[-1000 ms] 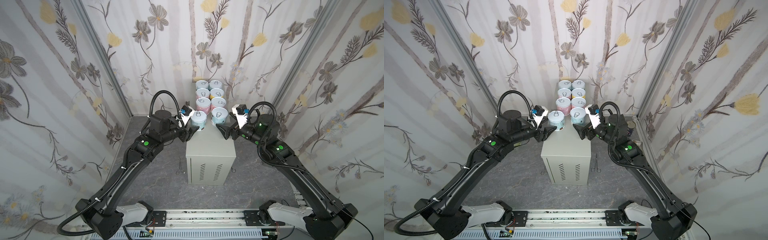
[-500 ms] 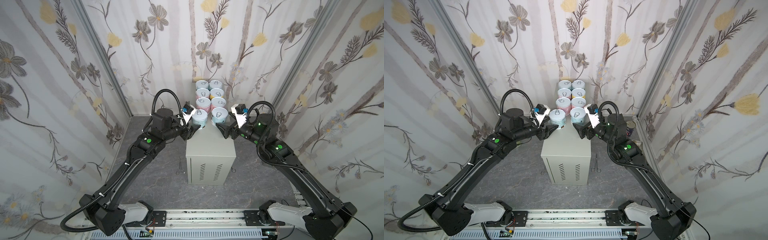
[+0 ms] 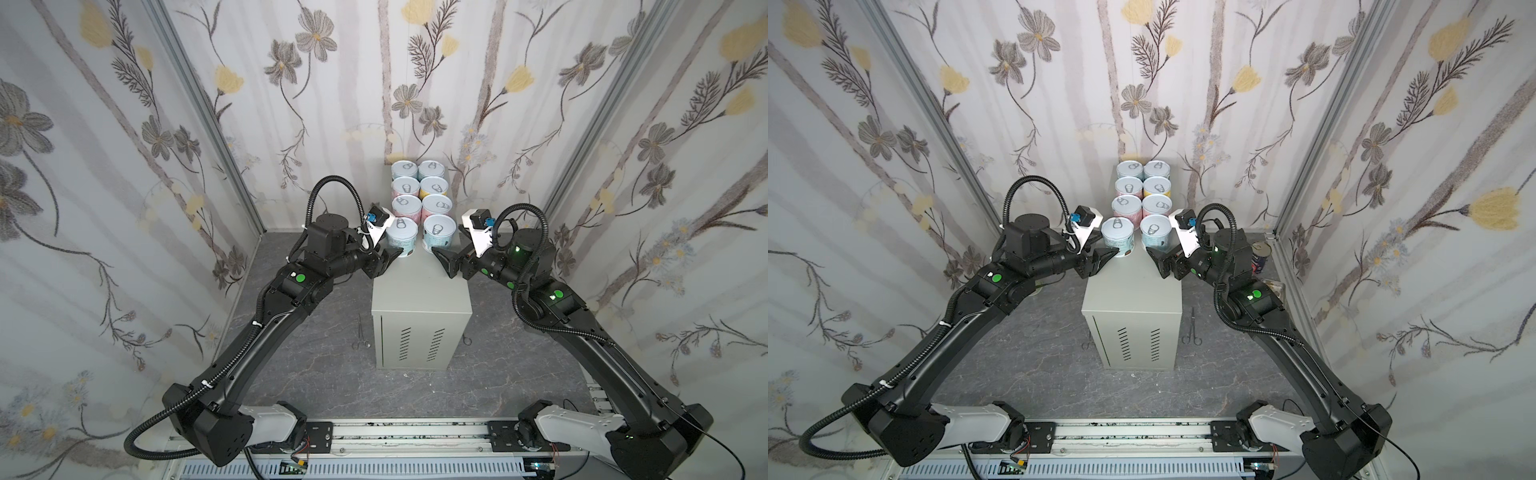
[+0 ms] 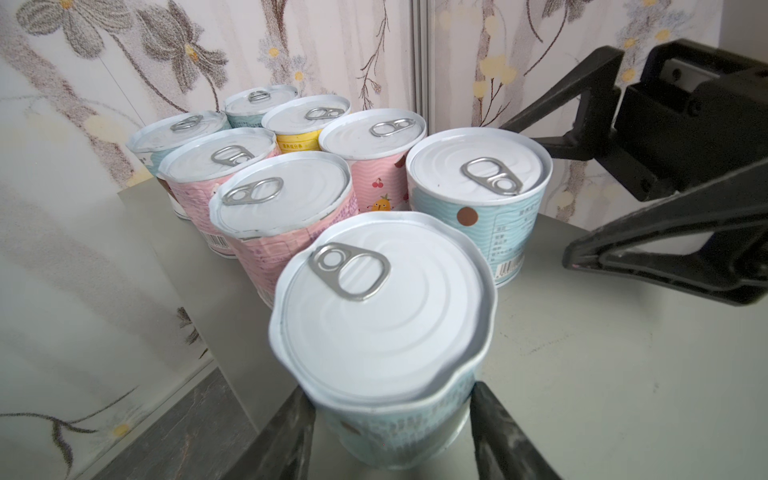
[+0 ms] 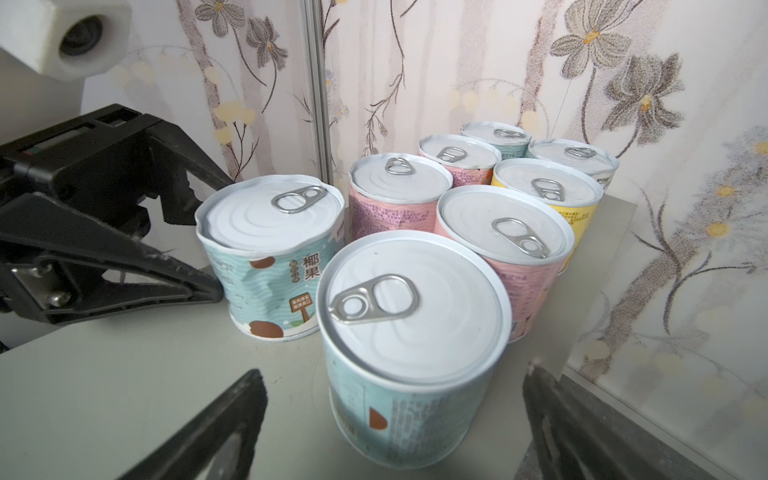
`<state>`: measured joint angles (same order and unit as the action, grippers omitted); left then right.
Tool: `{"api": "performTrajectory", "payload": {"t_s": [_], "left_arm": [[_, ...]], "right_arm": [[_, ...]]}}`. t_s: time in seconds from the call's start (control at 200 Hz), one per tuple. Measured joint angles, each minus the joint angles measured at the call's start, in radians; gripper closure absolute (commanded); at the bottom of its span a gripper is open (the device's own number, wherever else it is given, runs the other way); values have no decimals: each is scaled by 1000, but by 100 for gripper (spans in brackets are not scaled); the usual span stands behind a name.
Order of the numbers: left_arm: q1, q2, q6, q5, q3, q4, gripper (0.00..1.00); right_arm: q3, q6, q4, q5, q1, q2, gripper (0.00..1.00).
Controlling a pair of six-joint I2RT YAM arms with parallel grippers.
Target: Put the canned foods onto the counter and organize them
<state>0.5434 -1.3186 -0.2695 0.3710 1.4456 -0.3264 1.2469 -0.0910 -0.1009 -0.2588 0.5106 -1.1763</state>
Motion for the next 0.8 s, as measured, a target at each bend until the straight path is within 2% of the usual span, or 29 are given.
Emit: {"api": "performTrajectory", "payload": {"t_s": [0.799], "left_arm": [[0, -25, 0, 21, 13, 2, 44]], "right_arm": [[-2, -7, 0, 11, 0, -14, 4]]}}
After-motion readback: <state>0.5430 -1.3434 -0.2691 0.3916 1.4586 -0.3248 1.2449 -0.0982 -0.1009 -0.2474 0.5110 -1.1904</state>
